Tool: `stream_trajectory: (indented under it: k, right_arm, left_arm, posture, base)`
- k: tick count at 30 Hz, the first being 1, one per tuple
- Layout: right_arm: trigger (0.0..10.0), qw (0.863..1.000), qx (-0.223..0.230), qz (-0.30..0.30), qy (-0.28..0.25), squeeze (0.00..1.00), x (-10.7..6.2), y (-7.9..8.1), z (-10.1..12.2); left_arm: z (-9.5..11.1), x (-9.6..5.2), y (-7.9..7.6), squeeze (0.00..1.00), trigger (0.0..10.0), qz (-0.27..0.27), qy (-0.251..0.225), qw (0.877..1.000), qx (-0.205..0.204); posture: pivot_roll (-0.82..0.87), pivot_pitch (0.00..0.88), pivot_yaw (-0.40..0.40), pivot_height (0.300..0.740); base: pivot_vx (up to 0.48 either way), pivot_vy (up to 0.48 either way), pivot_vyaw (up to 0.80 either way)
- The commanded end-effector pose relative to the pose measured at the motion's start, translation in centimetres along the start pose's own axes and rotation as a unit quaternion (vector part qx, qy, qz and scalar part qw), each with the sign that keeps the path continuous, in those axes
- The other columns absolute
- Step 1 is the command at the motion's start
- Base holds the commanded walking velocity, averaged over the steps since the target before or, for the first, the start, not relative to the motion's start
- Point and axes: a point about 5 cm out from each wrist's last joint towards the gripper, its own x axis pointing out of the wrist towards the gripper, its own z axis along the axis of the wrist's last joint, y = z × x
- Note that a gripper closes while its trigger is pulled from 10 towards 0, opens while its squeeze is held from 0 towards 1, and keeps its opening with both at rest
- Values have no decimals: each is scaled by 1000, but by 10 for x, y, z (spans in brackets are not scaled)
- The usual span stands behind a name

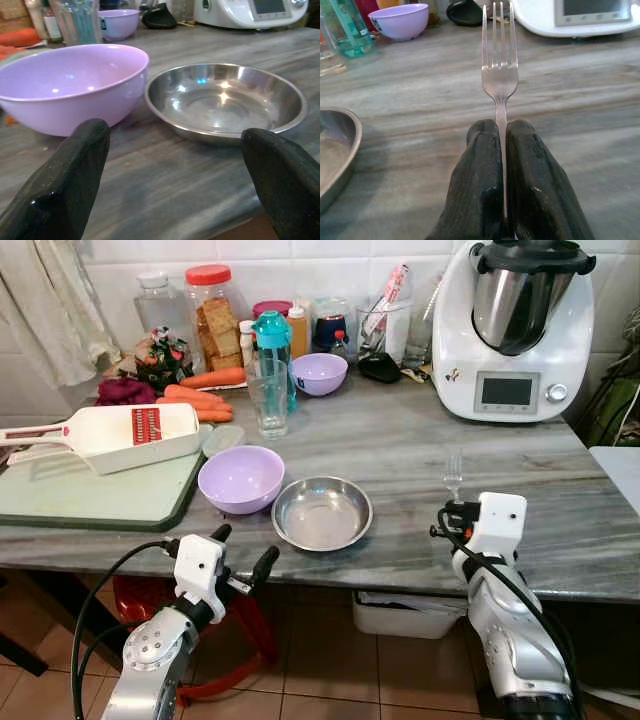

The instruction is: Setting the table

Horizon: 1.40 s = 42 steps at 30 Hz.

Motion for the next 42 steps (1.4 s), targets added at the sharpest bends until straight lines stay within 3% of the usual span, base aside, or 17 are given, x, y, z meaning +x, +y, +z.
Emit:
stream_trajectory:
  k: [1,18,30,42]
  right_arm:
    - [10000,1000,4,13,7,0,3,6,0]
    - [10000,994,71,26,75,0,21,30,-16]
    - [10000,991,86,34,96,0,31,47,-23]
    - [10000,990,82,22,116,0,34,43,-31]
  left_arm:
    - [4,1,1,0,10000,-7,-4,1000,6]
    - [5,3,-4,0,10000,-23,-8,1000,-3]
    - [5,5,-7,0,10000,-32,-8,999,-6]
    - [6,5,-10,0,10000,-44,-11,999,-13]
  posture:
    - [-33,0,41,740]
    - [-27,0,38,740]
    - [-26,0,40,740]
    - [-20,0,36,740]
  base:
    - [0,0,0]
    - [0,0,0]
    - [0,0,0]
    - [0,0,0]
